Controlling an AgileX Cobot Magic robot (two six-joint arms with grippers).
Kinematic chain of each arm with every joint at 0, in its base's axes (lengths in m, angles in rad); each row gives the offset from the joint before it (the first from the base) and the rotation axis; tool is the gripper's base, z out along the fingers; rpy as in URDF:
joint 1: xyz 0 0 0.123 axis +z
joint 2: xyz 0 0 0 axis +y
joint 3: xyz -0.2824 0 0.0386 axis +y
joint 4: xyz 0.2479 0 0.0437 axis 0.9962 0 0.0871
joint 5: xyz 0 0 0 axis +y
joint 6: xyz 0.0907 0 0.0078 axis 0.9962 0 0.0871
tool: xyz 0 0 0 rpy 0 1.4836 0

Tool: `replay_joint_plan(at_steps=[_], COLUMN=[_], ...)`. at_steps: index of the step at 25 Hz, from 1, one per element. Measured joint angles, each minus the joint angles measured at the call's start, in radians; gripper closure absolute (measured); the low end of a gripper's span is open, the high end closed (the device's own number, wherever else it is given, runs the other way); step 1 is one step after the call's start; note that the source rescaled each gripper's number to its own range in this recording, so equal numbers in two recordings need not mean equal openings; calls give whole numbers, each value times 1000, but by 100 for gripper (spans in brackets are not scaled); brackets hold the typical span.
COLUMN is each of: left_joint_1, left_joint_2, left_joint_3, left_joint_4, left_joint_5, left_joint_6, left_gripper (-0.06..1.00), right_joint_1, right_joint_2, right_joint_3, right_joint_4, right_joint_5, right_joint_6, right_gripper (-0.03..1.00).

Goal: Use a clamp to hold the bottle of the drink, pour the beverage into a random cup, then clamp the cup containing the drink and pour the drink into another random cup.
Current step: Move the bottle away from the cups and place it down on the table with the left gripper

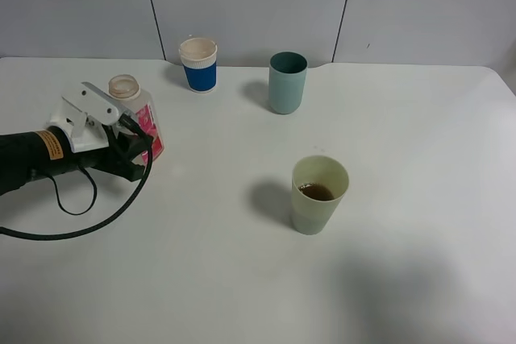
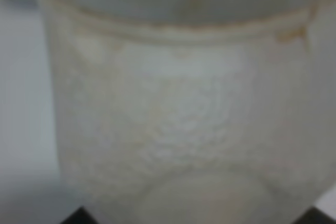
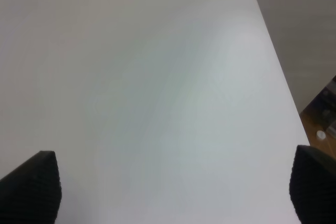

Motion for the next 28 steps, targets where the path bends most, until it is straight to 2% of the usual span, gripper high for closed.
replay_joint_plan(at_steps=[10, 16, 28], left_joint_1=[0, 0, 0], left_joint_2=[35, 76, 78], left_joint_3=[0, 0, 0], left_joint_4=[14, 20, 20], left_joint_5=[-22, -76, -79], left_joint_6=[0, 0, 0], left_gripper=[94, 94, 94], right_joint_1=[0, 0, 0], right_joint_2=[0, 0, 0], right_joint_3=[0, 0, 0], right_joint_4=[0, 0, 0], right_joint_5=[0, 0, 0], right_joint_6=[0, 0, 0], right_gripper=[37, 37, 37])
